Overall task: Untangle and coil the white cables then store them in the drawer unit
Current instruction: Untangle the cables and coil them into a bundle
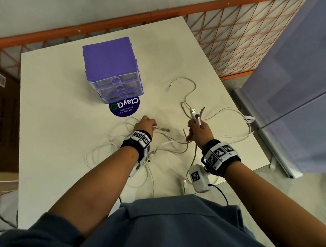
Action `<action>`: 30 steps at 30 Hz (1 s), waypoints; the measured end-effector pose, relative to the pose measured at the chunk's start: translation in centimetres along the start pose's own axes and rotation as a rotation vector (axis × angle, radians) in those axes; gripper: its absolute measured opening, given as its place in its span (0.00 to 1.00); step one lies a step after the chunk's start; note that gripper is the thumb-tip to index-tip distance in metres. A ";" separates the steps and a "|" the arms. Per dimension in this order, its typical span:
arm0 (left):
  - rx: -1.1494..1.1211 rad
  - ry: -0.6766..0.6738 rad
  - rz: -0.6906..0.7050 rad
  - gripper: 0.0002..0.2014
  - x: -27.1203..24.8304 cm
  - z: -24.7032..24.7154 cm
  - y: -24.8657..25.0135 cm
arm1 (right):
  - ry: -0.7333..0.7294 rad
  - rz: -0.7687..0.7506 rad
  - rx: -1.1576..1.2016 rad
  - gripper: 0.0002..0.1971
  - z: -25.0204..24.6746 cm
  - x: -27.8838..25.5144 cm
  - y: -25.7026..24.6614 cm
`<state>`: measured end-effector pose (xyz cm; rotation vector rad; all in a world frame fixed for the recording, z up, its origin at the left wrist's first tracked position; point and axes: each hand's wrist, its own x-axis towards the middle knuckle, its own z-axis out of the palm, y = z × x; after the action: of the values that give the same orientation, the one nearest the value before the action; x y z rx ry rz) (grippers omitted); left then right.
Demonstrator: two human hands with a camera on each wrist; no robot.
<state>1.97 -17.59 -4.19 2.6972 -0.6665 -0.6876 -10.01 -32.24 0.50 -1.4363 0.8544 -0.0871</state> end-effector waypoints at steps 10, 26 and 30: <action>-0.635 0.300 -0.084 0.05 -3.1 -3.6 4.6 | -0.025 0.001 -0.026 0.12 1.0 0.0 -1.4; -0.426 -0.011 -0.239 0.14 -4.1 -1.1 3.0 | 0.028 0.062 -0.007 0.15 1.3 0.3 -0.3; -0.286 -0.064 -0.260 0.16 -3.4 -1.2 0.5 | 0.013 0.095 0.003 0.18 0.7 0.4 0.2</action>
<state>-0.24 -16.14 -1.76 2.5237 -0.2092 -0.8634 -9.43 -31.85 0.03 -1.3918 0.9318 -0.0263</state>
